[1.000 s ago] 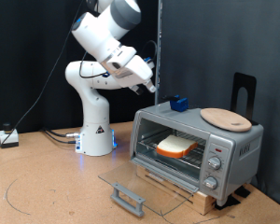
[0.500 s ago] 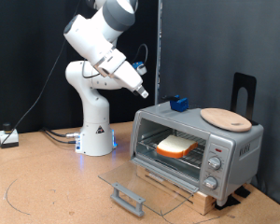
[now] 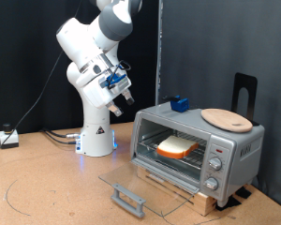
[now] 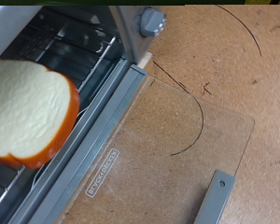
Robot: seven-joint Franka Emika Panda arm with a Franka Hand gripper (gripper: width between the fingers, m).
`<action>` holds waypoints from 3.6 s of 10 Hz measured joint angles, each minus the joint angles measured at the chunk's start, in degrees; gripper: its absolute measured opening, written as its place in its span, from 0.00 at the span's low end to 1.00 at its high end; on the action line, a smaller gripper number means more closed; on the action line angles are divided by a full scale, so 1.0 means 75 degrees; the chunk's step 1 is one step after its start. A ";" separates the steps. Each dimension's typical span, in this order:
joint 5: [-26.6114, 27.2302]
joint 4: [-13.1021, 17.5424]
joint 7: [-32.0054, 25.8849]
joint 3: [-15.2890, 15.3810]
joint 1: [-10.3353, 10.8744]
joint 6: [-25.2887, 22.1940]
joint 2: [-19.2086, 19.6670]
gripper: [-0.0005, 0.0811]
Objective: Make a piece of toast with the oven
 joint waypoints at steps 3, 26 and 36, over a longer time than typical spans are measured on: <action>-0.1402 0.0373 0.2093 0.0072 -0.0379 -0.1088 0.0419 0.99; -0.4230 0.3522 0.4617 -0.0467 -0.1549 -0.1933 0.6177 0.99; -0.5601 0.3946 0.4700 -0.0303 -0.1321 -0.1921 0.8307 0.99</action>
